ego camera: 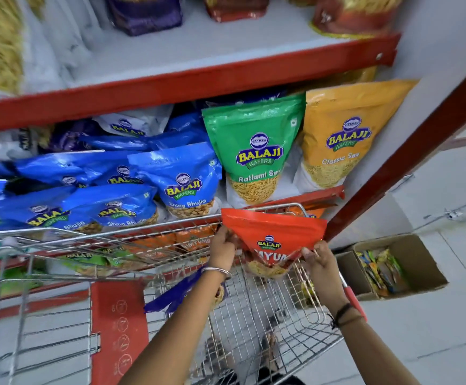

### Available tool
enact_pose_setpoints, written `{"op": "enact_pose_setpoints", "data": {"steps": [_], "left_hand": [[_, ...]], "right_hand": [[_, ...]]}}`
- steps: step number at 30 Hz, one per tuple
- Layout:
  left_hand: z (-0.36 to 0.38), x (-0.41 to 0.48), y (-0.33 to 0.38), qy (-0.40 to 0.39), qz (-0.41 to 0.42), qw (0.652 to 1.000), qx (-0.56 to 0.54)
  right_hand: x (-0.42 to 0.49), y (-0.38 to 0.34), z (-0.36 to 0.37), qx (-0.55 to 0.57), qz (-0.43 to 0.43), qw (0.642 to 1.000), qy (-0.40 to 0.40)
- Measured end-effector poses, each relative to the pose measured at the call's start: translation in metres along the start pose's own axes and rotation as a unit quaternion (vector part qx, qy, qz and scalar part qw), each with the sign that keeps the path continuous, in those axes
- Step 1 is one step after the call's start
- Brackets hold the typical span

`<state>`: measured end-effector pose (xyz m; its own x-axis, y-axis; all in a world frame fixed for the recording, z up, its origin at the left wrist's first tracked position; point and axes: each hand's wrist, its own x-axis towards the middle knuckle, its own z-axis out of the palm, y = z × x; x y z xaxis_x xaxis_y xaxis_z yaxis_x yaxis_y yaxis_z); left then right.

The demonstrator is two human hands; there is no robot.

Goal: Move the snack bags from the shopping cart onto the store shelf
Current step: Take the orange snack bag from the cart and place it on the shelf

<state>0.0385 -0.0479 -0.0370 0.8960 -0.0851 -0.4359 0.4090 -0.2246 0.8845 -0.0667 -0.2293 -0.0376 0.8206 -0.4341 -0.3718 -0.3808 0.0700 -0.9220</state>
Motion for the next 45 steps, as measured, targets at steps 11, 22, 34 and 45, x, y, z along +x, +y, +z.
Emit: {"op": "enact_pose_setpoints", "data": {"steps": [11, 22, 34, 45], "left_hand": [[-0.041, -0.069, 0.153, 0.068, 0.152, 0.953, -0.253], [-0.067, -0.115, 0.345, -0.02, 0.291, 0.9, -0.324], [-0.062, -0.028, 0.404, -0.077, 0.392, 0.86, -0.317], [-0.06, 0.05, 0.425, -0.059, 0.282, 0.912, -0.294]], "right_hand": [[-0.04, -0.184, -0.002, 0.163, -0.173, 0.971, -0.039], [-0.053, -0.374, -0.014, 0.272, -0.298, 0.908, -0.113], [0.066, -0.431, 0.013, 0.361, -0.359, 0.85, -0.134], [0.138, -0.445, 0.041, 0.308, -0.306, 0.897, -0.09]]}}
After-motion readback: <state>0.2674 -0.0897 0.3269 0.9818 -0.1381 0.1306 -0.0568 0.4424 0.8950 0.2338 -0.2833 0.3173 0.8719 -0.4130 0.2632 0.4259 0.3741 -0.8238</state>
